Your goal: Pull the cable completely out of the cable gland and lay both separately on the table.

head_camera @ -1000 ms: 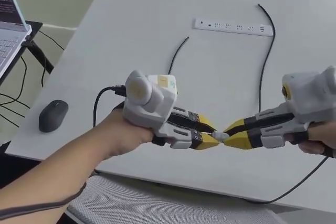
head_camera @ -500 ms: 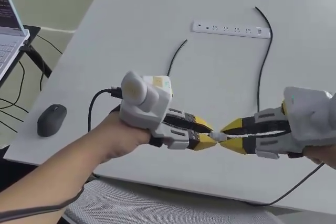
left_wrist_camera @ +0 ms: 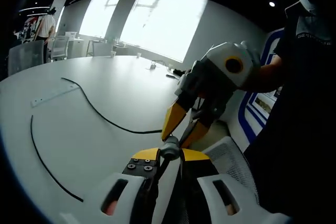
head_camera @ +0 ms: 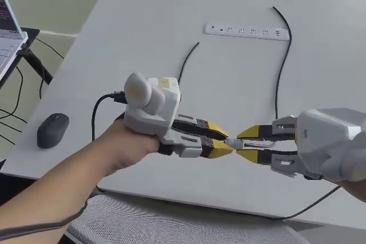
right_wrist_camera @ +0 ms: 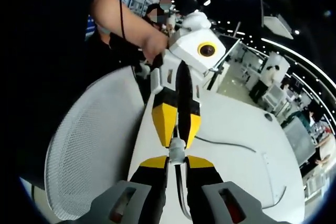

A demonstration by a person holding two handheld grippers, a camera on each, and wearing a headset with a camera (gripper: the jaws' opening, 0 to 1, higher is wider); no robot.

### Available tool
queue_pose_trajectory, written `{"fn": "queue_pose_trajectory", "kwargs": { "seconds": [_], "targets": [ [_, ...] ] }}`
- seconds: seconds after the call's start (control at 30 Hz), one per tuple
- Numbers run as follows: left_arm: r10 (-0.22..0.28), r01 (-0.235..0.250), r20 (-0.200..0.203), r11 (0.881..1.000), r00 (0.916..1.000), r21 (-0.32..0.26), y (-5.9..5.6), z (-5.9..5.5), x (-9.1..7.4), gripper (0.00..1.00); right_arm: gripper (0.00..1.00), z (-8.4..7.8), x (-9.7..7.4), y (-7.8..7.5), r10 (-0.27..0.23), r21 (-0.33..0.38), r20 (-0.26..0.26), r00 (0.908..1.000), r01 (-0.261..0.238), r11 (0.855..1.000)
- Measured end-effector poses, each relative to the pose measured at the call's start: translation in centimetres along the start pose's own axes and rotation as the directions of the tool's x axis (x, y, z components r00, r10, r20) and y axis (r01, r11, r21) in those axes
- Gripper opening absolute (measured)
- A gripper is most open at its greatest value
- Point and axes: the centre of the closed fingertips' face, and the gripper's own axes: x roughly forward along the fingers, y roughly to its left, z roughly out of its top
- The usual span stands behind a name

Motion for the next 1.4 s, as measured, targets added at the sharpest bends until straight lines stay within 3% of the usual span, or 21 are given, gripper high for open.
{"fn": "queue_pose_trajectory", "kwargs": {
  "seconds": [0.53,0.67,0.87,0.93,1.07,1.27,1.4],
  "targets": [
    [0.011,-0.011,-0.011,1.0,0.9999,0.013,0.0,0.0,0.2,0.15,0.09,-0.3,-0.1,-0.1,-0.012,0.072,0.013,0.9998,0.011,0.997],
    [0.013,-0.012,-0.012,1.0,0.9998,0.021,0.0,0.0,0.3,0.15,0.12,-0.1,-0.4,-0.3,-0.022,0.126,0.035,0.9992,0.018,0.992],
    [0.028,-0.028,-0.01,0.999,0.9995,0.036,0.2,0.0,0.2,0.15,0.19,-0.9,-1.4,-1.2,-0.096,0.259,0.037,0.9947,0.084,0.962],
    [0.032,-0.032,-0.002,0.998,0.9995,0.051,0.2,0.1,0.0,0.15,0.27,-1.8,-1.7,-1.5,-0.137,0.309,0.001,0.9906,0.13,0.942],
    [0.042,-0.044,0.028,0.996,0.9987,0.075,0.3,0.8,-0.3,0.15,0.24,-2.2,-1.8,-1.4,-0.167,0.303,-0.016,0.9859,0.164,0.939],
    [0.057,-0.06,0.038,0.994,0.9977,0.096,0.3,1.3,-0.4,0.15,0.18,-2.1,-1.9,-2.1,-0.253,0.269,-0.056,0.9659,0.259,0.928],
    [0.066,-0.07,0.041,0.993,0.997,0.099,0.3,1.6,-0.4,0.15,0.12,-2.0,-1.7,-2.3,-0.279,0.234,-0.075,0.9574,0.289,0.928]
  ]
}}
